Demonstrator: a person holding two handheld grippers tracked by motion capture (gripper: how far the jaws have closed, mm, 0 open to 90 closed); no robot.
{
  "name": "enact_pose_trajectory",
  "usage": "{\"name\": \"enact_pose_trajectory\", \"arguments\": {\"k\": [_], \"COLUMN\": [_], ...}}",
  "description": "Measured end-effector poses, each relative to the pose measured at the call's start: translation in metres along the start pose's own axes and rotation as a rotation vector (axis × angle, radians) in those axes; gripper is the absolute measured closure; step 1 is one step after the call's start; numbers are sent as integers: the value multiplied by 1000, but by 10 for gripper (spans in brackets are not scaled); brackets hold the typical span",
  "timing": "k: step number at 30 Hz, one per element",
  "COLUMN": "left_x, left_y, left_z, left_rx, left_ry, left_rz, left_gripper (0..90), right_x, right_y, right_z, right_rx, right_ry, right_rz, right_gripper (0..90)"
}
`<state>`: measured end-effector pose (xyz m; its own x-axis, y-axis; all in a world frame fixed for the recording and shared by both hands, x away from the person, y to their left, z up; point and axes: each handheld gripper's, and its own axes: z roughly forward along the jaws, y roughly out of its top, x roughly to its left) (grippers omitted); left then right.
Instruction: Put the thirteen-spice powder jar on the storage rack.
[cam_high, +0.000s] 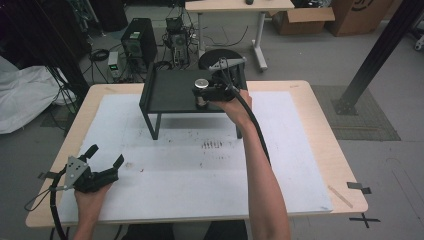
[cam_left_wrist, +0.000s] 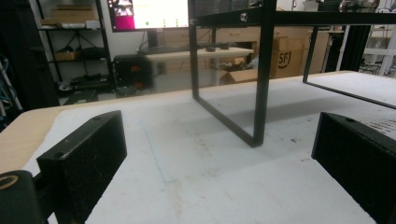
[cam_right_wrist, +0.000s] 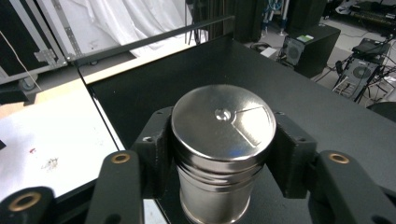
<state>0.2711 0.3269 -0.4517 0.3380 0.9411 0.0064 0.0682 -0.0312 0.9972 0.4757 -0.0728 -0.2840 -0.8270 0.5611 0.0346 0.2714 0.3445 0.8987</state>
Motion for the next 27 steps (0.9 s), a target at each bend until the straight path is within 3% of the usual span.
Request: {"name": "enact_pose_trajectory", "arguments": {"k": [18, 22, 27], "left_x": [0, 0, 0], "left_y": [0, 0, 0], "left_z": [0, 0, 0], "left_rx": [0, 0, -1], "left_ry": [2, 2, 2], "left_rz": [1, 1, 1], "left_gripper": [37, 37, 37], "right_x": [-1, -1, 2], "right_y": [1, 1, 2], "right_z": [-13, -14, -18], "right_rx": [-42, -51, -68], "right_ry": [-13, -12, -31], "right_rz": [46, 50, 36], "right_gripper": [55, 3, 0]}}
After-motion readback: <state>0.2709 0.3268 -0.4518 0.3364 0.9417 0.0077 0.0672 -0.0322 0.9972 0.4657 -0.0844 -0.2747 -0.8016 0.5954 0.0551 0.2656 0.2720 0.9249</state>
